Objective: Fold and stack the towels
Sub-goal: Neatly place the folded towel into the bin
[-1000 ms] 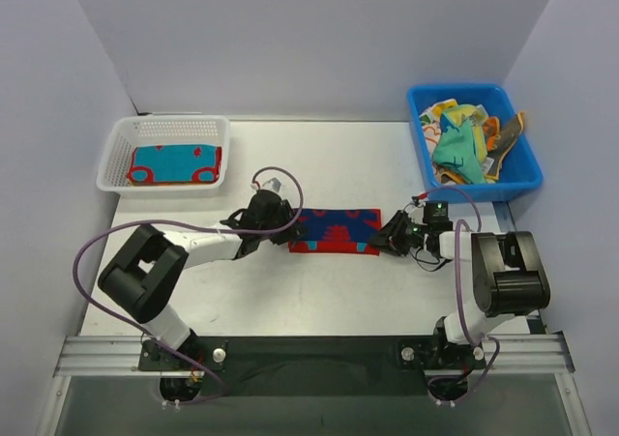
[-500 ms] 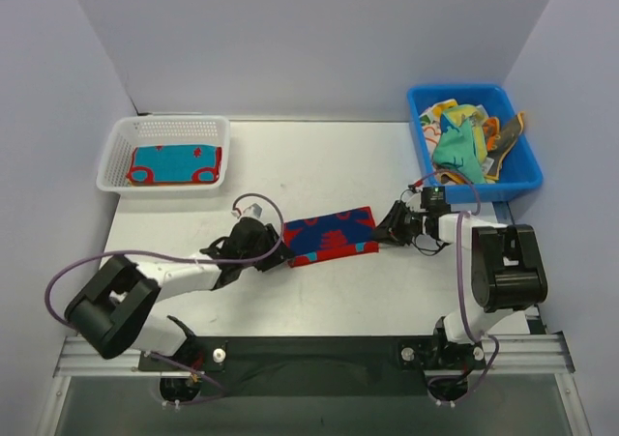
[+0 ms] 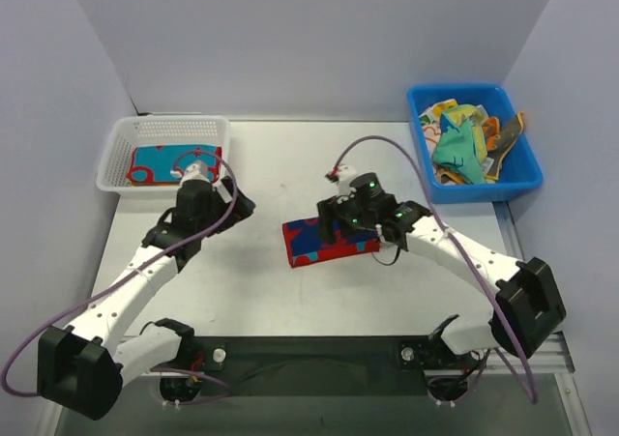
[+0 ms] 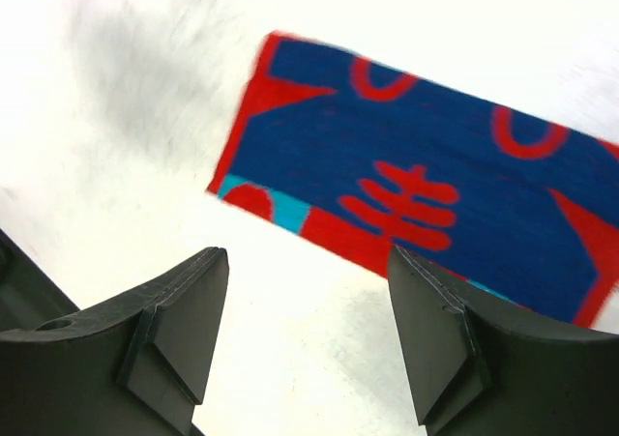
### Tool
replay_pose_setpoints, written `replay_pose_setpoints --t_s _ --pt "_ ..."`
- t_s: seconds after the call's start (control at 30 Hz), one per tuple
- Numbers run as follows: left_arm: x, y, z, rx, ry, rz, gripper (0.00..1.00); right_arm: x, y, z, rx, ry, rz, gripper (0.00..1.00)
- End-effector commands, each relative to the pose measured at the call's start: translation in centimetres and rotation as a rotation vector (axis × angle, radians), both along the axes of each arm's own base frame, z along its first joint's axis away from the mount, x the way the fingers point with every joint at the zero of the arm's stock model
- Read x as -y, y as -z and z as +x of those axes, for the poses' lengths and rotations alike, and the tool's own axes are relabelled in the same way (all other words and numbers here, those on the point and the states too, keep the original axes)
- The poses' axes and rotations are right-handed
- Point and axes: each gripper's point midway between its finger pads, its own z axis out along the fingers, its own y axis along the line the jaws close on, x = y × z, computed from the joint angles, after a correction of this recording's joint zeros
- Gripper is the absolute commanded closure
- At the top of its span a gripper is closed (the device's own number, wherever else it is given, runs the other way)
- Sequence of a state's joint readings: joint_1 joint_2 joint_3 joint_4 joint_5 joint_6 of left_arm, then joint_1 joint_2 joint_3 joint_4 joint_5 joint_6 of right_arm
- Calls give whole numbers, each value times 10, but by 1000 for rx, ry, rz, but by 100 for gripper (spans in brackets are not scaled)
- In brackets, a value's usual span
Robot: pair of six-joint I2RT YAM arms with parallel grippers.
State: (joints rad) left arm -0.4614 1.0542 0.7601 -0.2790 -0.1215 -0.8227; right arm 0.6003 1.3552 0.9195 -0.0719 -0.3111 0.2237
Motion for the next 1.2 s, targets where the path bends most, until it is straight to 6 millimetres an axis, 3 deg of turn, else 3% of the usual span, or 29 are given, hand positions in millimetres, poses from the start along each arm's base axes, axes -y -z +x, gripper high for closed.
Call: replay_pose_setpoints --t_s 0.0,0.07,0.1,0.13,0.23,0.33,0.6,0.7,0.73,0.8,0.83,0.87,1.0,1.03,1.1,1.17 --pt "-63 32 -13 -164 -20 130 3 -20 13 -19 105 -166 -242 33" --pt "-76 42 -18 -215 11 130 3 -33 33 -27 92 -238 -331 33" --pt "-92 46 -19 -239 -22 133 3 -50 29 -31 123 -271 -350 33" --pt "-99 48 -20 -242 -18 150 3 -54 45 -33 101 -289 -397 34" --pt "-111 55 -25 -251 -32 168 3 -79 50 -36 123 -324 -436 34" --pt "-115 63 -30 -257 -35 183 3 -92 76 -38 106 -377 -521 35" --pt "-110 68 -29 -272 -4 175 3 -94 113 -36 95 -406 -689 43" --pt "-109 69 -29 -272 -4 166 3 -88 127 -36 90 -410 -743 57" --pt "-108 69 -29 -275 -5 157 2 -86 132 -36 86 -416 -760 67" --pt "-105 71 -30 -280 -2 142 3 -82 132 -34 91 -405 -779 79" --pt "-103 72 -30 -288 -6 123 2 -82 129 -33 97 -403 -773 95" --pt "-102 74 -31 -294 -7 115 3 -82 129 -35 89 -408 -762 100" --pt "-87 75 -30 -289 -9 31 3 -89 119 -36 83 -379 -603 100" --pt "-80 74 -29 -290 -12 -11 3 -92 105 -35 100 -367 -542 100" --pt "-67 73 -24 -273 -16 -68 2 -98 103 -38 85 -353 -410 100" --pt "-46 76 -24 -281 23 -99 3 -105 84 -37 108 -338 -283 100"
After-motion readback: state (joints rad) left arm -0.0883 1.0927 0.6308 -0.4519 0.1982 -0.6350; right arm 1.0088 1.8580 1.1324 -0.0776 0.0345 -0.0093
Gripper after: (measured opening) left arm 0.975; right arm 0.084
